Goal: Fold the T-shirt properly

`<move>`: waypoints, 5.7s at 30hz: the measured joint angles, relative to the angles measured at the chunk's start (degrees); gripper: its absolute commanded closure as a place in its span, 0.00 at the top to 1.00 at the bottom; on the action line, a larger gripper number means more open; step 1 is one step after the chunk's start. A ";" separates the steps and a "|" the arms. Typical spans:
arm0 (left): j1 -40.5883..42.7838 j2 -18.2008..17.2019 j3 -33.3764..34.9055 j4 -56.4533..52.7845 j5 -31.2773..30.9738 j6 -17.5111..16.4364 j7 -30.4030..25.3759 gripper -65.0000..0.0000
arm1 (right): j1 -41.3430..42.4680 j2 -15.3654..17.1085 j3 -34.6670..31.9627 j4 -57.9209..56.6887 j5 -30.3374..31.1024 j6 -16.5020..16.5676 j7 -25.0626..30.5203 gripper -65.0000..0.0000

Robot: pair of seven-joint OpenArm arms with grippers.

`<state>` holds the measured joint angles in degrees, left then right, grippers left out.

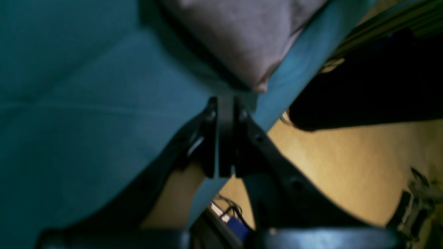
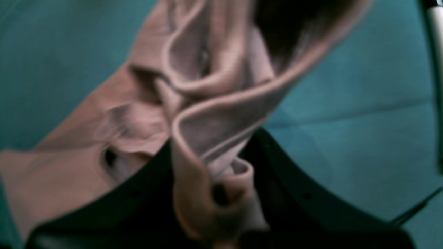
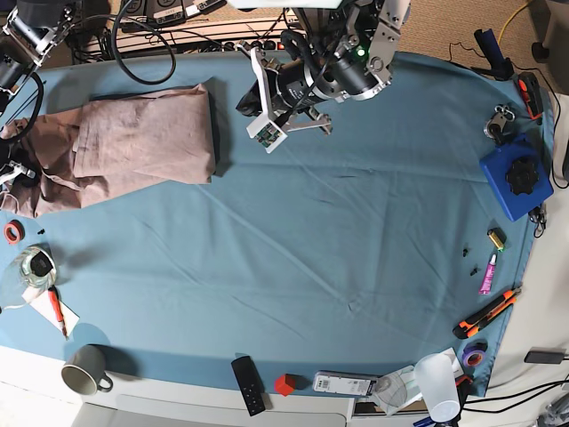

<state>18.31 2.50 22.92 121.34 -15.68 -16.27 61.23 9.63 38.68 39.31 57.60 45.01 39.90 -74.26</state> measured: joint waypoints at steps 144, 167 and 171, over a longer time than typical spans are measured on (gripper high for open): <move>10.25 0.15 0.00 12.70 3.91 0.00 -4.72 0.00 | -10.23 -11.43 -19.15 21.81 24.96 0.04 -6.58 0.22; 8.35 -5.53 -12.15 12.70 19.52 4.48 -10.78 0.00 | -8.35 -9.97 -8.44 28.96 18.91 0.02 -6.67 0.00; 8.41 -5.53 -20.72 12.70 15.26 4.31 -10.75 0.00 | -8.57 -9.99 -5.09 31.08 18.88 0.02 -6.78 0.00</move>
<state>26.72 -3.03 2.20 134.04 -0.43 -11.97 50.48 1.06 28.69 34.22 88.68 63.90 39.92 -81.03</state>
